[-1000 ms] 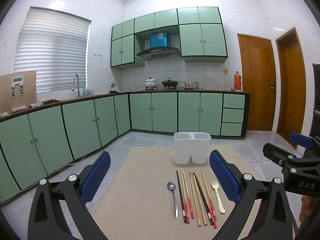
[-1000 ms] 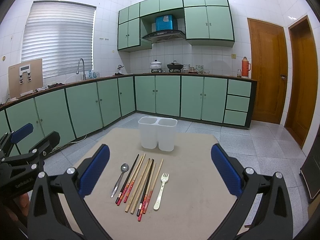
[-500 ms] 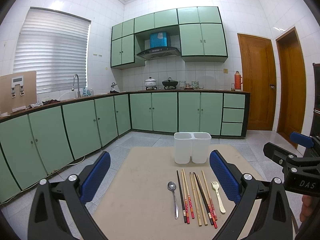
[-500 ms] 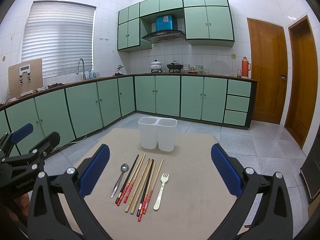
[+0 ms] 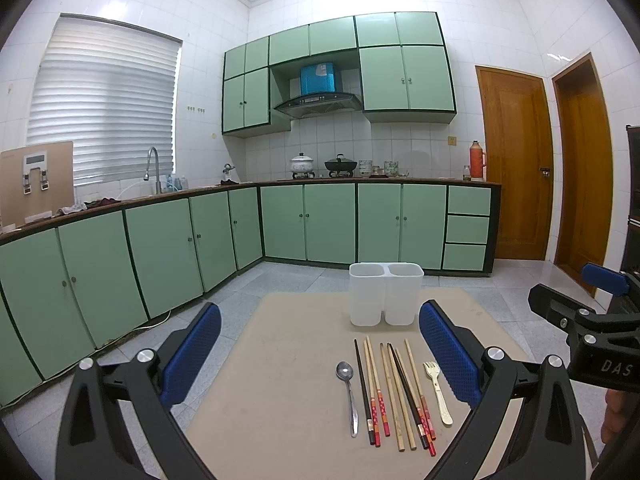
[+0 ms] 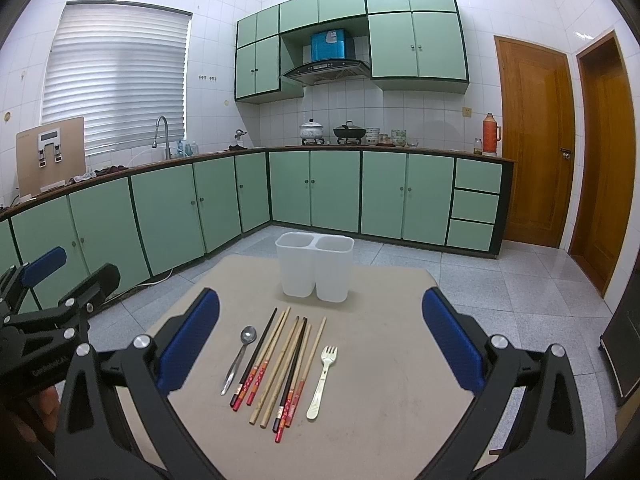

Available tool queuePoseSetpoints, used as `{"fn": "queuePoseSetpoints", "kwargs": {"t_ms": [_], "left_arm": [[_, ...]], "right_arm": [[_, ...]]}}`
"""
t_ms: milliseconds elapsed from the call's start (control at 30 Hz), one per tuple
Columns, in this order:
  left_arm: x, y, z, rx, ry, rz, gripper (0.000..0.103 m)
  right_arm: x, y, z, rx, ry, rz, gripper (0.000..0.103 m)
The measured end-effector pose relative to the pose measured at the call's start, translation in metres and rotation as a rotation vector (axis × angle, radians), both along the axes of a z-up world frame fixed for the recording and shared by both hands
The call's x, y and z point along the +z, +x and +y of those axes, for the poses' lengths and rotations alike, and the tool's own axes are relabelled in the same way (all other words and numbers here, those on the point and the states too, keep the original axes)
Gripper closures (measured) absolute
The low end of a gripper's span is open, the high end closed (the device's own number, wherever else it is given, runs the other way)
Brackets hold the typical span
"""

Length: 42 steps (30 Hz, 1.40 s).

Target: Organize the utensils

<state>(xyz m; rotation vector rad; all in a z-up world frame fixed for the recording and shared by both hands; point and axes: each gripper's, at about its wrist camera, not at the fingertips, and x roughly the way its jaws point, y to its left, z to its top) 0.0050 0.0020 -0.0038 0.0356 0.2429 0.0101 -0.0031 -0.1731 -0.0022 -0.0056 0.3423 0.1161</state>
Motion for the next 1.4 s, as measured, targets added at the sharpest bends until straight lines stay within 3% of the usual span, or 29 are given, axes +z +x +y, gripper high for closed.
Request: {"fn": "queuePoseSetpoints", "kwargs": {"t_ms": [1167, 1400], "left_arm": [[-0.005, 0.002, 0.005, 0.001, 0.004, 0.007, 0.006], [-0.013, 0.02, 0.014, 0.014, 0.019, 0.048, 0.006]], "right_arm": [[-0.013, 0.005, 0.003, -0.008, -0.001, 0.01, 0.005], [-0.026, 0.025, 0.001, -0.034, -0.037, 0.069, 0.005]]}}
